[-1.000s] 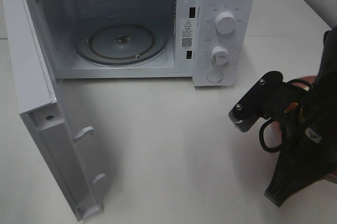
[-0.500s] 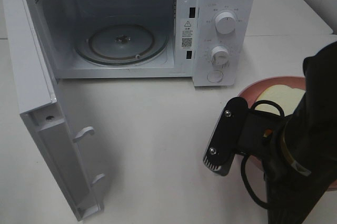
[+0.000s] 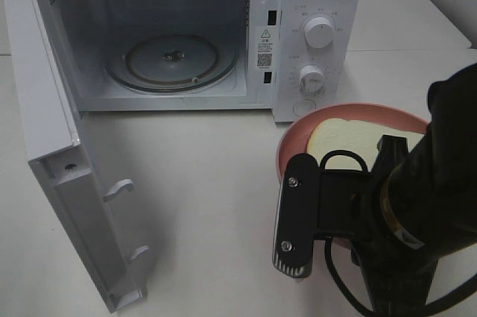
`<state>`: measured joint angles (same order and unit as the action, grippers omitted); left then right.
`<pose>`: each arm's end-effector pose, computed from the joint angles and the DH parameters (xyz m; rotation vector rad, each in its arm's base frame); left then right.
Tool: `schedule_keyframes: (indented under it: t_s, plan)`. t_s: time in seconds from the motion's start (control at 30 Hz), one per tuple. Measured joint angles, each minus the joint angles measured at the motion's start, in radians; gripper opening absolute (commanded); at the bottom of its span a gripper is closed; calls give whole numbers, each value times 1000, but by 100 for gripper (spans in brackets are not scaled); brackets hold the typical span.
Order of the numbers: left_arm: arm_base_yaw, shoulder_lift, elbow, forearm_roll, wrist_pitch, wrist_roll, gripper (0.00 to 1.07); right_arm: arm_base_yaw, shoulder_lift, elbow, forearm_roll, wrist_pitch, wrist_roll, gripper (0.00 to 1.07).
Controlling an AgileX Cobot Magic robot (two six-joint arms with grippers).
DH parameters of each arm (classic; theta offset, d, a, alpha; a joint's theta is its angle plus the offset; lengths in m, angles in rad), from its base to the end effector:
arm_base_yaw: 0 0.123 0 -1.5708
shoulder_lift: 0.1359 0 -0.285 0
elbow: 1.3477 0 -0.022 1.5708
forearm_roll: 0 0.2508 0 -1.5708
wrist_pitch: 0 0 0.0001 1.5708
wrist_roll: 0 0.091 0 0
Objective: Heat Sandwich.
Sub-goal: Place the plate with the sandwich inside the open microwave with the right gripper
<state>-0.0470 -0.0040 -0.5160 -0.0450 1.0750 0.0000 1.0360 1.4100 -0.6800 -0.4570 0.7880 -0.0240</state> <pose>-0.0081 -0.0032 0.2806 0.0509 2.0382 -0.0832 0.1384 0.1777 0.1904 -1.7857 2.2024 -0.3372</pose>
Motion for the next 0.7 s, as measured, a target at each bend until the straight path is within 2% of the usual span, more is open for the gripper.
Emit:
schedule_keyframes:
  t_s: [0.43,0.7]
  plan:
    - [0,0,0,0,0,0,98,0,0,0,-1,-137,-348,3]
    - [0,0,0,0,0,0,98,1,0,0,-1,-197,-415,4]
